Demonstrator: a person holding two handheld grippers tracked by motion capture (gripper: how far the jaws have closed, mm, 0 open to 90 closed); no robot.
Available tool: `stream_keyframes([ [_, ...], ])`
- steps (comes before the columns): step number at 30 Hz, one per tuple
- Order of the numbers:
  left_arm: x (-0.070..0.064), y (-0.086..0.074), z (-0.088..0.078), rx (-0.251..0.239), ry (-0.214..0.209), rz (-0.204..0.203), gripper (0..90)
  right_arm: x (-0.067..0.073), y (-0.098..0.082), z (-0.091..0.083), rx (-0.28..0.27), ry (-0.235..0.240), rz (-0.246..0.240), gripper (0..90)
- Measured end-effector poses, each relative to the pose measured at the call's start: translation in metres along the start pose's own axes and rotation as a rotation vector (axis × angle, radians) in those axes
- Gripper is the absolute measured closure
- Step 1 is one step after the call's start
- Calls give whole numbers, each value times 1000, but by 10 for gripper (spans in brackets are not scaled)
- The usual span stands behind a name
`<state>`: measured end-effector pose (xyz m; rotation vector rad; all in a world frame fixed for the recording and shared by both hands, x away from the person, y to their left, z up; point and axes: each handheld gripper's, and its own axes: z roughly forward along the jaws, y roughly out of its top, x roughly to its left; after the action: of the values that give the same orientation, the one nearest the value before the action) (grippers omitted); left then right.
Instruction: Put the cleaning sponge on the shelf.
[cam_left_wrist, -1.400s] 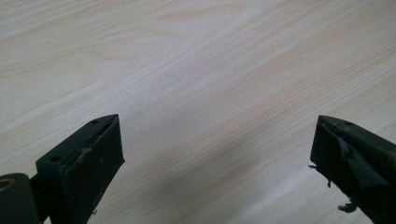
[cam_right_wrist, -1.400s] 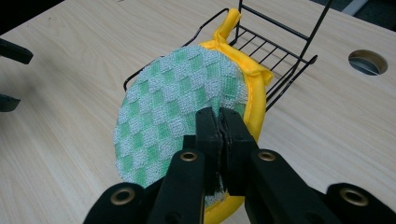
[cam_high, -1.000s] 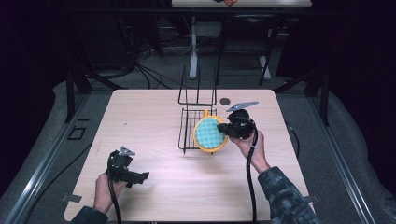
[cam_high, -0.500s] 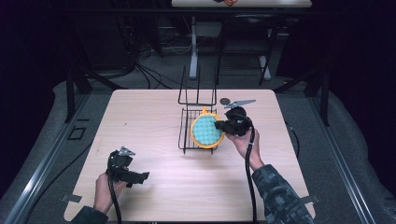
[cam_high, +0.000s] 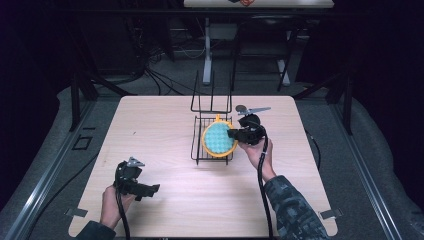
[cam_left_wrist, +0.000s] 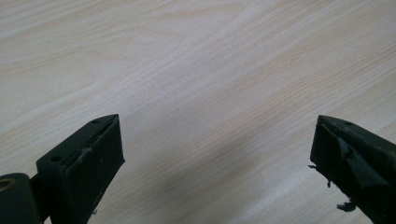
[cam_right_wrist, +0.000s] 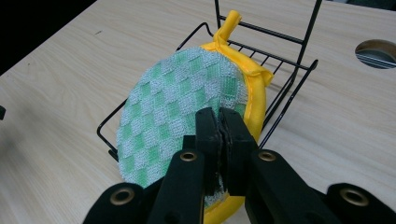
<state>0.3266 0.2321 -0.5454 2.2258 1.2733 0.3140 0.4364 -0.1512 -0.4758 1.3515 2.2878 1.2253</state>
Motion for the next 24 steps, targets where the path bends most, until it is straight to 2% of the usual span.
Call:
stream_keyframes([
  [5,-1,0,0,5,-2,-2,23,3,0,5,-10,4,21,874],
  [13,0,0,0,2,-2,-2,23,4,0,13,-13,-1,26,874],
  [24,0,0,0,5,-4,-1,23,4,-2,22,1,-11,50,874],
])
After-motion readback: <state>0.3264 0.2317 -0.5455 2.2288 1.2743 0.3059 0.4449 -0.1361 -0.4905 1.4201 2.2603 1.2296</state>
